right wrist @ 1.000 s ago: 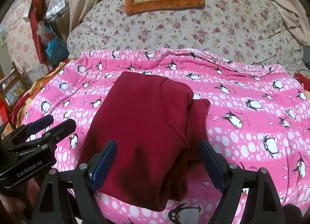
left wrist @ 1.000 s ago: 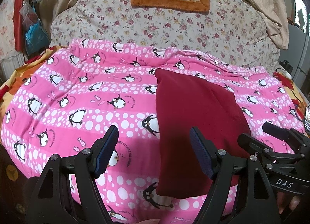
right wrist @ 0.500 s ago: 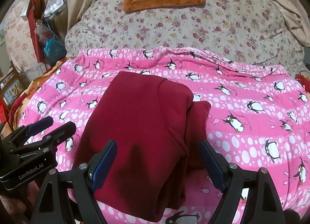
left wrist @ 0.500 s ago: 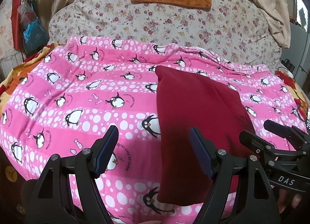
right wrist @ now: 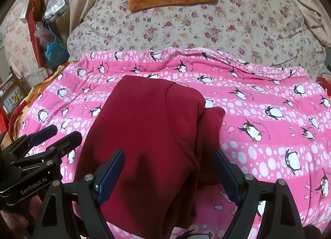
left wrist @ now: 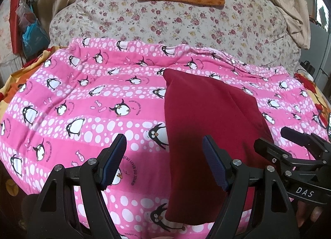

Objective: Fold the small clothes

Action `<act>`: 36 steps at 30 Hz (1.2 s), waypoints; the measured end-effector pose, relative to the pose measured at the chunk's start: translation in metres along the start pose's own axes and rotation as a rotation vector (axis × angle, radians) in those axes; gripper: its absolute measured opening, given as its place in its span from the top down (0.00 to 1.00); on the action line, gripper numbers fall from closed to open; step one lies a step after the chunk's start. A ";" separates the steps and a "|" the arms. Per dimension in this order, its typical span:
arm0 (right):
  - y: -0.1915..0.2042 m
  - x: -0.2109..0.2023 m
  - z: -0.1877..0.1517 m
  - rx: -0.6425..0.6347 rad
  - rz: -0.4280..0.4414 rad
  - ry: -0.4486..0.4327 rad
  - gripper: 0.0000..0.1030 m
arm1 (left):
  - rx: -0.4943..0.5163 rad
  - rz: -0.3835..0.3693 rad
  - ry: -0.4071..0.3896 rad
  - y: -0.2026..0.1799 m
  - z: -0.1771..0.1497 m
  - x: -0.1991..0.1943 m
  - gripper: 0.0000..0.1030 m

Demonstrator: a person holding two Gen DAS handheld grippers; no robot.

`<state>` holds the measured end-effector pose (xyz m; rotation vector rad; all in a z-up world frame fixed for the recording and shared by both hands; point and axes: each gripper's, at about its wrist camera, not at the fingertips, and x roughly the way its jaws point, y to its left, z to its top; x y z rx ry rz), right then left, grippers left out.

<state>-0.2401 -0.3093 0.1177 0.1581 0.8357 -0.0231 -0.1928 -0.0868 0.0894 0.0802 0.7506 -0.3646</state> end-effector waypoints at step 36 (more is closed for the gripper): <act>0.001 0.019 0.000 0.000 0.010 0.045 0.18 | 0.020 -0.016 0.007 -0.001 0.005 0.019 0.26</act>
